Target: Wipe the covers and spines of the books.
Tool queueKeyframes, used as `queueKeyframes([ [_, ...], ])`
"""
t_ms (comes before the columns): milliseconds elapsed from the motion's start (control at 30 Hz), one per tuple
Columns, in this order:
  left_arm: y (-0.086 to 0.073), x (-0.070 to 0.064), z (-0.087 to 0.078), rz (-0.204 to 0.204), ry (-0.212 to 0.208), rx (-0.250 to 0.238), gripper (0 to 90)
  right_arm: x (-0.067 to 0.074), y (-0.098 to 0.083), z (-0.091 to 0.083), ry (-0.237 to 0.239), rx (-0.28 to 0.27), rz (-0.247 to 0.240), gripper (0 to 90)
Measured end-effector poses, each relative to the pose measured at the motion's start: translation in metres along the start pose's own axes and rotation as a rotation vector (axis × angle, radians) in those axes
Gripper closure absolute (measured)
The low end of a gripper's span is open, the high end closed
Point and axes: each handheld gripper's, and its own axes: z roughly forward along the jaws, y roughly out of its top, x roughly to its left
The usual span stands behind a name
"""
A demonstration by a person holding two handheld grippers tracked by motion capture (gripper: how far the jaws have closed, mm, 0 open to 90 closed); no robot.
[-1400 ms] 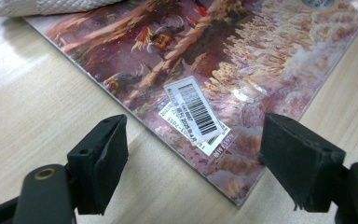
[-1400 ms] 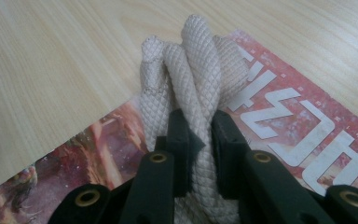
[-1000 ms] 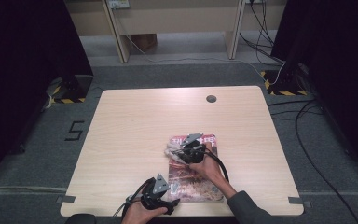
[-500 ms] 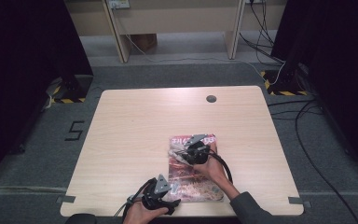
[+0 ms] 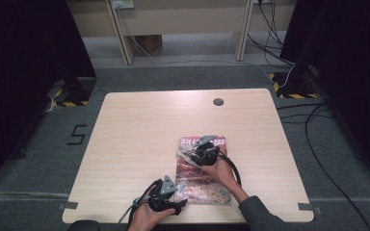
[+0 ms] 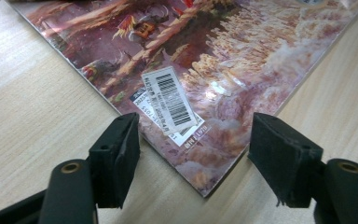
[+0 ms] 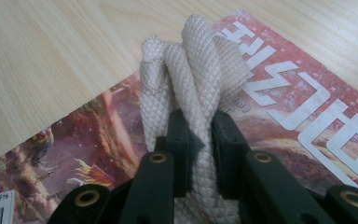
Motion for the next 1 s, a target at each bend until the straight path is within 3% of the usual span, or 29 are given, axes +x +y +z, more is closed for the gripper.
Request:
queueKeyframes([
  [67,0.000,-0.001,0.000,0.006,0.001,-0.002,33.5,0.007,0.001,0.001,0.035,0.001,-0.011,79.6],
  [133,0.000,-0.001,0.000,0.008,0.002,-0.005,33.4,0.016,0.002,0.002,0.034,0.004,-0.044,79.6],
  [200,0.000,-0.001,0.000,0.008,-0.003,-0.007,33.6,0.018,0.003,0.003,0.042,0.009,-0.043,79.5],
  [300,-0.001,-0.002,-0.001,0.007,-0.008,-0.012,32.5,0.013,0.002,0.002,0.054,0.001,-0.027,79.4],
  [700,0.002,-0.012,0.004,0.024,-0.061,-0.012,35.0,-0.023,-0.008,-0.009,-0.032,0.007,0.051,79.3],
  [800,0.005,-0.013,0.002,0.021,-0.063,-0.055,34.1,-0.024,-0.009,-0.010,-0.035,0.006,0.067,79.4],
  [867,0.008,-0.015,0.002,0.023,-0.058,-0.081,34.3,-0.022,-0.008,-0.010,-0.046,0.006,0.047,79.4],
  [1000,0.009,-0.017,0.009,0.055,-0.054,-0.060,35.3,-0.021,-0.008,-0.010,-0.048,0.011,0.047,79.5],
])
